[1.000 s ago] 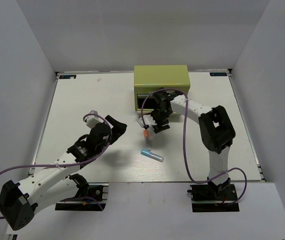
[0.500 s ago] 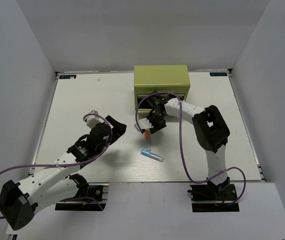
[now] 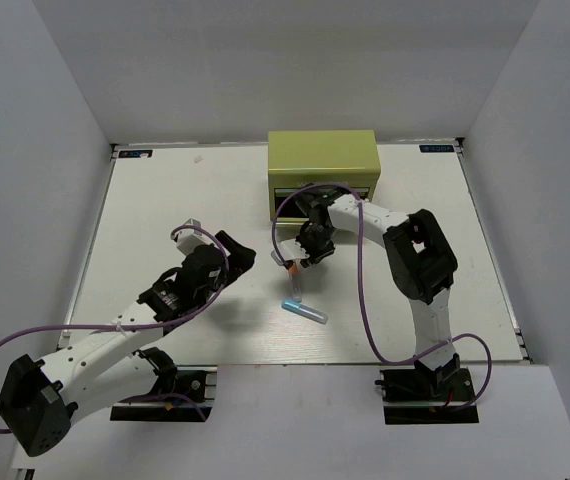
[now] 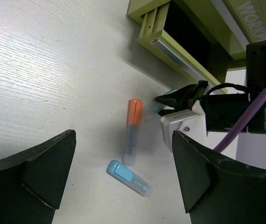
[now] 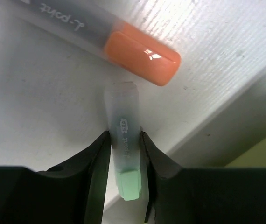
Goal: Sort the stationery into containers
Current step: Grab a piece of stationery with the right arm, then place the stationery into the container
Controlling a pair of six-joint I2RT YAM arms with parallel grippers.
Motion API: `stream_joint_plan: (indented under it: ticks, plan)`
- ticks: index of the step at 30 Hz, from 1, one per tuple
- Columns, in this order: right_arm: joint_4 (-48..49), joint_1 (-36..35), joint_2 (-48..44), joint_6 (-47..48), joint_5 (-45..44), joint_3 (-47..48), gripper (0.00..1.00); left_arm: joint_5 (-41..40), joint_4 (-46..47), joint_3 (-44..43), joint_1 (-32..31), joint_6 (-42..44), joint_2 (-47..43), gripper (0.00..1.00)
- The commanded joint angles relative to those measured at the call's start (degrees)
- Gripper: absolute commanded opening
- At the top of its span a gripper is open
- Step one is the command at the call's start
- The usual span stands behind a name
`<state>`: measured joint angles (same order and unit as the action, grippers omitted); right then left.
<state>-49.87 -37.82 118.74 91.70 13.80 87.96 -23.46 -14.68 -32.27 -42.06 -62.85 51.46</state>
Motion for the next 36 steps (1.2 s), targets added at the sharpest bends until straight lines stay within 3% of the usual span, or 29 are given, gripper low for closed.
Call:
stream_joint_plan:
  ticks: [1,5,13,19,26,30,36]
  plan:
    - [-8.41,0.56,0.72,-2.84,2.45,-3.93,0.26,1.23,1.23,-0.68,0.14,2.29,1.79,0.94]
    - [-2.0,1.52,-3.94,-13.37,5.61,-9.39,0.19,4.3,3.42,-1.3,0.14,2.91,5.13,0.94]
    - [0.11,3.11,-18.79,-28.15,16.07,-6.67,0.15,8.52,4.48,-4.55,0.14,6.51,12.69,0.96]
    - [8.54,4.6,-26.79,-38.33,13.72,-6.22,0.13,11.33,8.87,-5.86,-0.47,9.67,18.75,0.94]
    - [18.82,7.23,-24.88,-39.23,4.93,-5.7,0.13,15.02,8.96,-13.86,-1.0,13.27,31.41,0.94]
    - [22.88,8.2,-21.8,-34.31,2.99,-5.09,0.15,15.55,6.5,-21.51,-1.0,15.21,38.09,0.94]
    - [24.02,9.96,-15.12,-32.46,2.2,-0.43,0.28,16.17,2.55,-27.05,-1.0,14.6,45.29,0.94]
